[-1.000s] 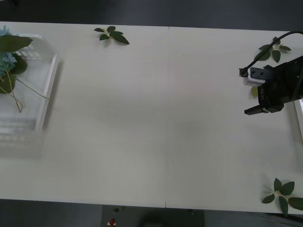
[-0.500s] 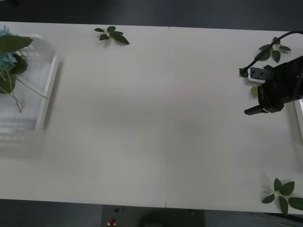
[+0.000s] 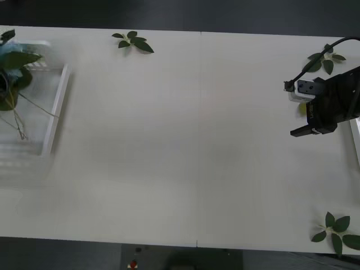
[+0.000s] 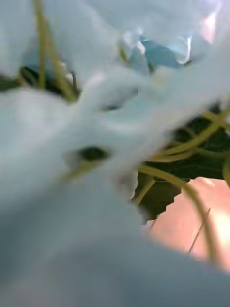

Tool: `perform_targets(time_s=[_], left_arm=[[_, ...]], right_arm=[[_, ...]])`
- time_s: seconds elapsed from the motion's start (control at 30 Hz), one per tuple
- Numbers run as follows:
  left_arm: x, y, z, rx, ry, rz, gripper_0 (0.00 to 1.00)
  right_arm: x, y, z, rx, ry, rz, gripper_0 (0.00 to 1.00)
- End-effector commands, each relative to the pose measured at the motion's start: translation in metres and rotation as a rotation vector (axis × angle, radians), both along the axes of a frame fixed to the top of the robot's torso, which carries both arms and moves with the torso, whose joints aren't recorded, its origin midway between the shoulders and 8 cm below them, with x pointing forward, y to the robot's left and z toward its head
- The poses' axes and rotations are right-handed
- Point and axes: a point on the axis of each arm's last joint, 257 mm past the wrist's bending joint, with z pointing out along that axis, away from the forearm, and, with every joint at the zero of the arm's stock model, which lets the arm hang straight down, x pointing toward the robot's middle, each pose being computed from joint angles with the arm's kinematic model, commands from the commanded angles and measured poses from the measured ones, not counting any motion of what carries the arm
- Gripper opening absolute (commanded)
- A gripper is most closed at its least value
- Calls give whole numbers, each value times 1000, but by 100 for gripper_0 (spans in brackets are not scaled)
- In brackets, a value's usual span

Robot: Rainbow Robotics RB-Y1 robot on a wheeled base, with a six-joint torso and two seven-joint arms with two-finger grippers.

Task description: Put the red flowers into the right box and the blue flowers into the left box

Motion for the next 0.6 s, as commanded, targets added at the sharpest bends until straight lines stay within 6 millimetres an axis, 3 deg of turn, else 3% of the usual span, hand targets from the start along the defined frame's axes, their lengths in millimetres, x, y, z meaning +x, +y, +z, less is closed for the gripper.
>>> perform_targets(time_s=[0.03, 0.27, 0.3, 0.33, 0.37, 0.4, 0.6], left_arm=[[-3, 7, 2, -39, -93, 5, 0], [-9, 13, -7, -25, -120, -1, 0], [-10, 13, -7, -20, -118, -2, 5], [-9, 13, -6, -13, -119, -3, 44], [-10, 14, -6, -16, -120, 0, 89], [-10, 14, -7, -18, -119, 1, 100], [-10, 14, -7, -17, -119, -1, 100]], right_arm=[[10, -2, 25, -2, -47, -6, 95], [10, -2, 25, -2, -47, -6, 95], [10, -2, 25, -2, -47, -6, 95], [10, -2, 25, -2, -47, -6, 96], [10, -2, 25, -2, -47, -6, 95], [10, -2, 25, -2, -47, -6, 95], [10, -2, 25, -2, -47, -6, 96]])
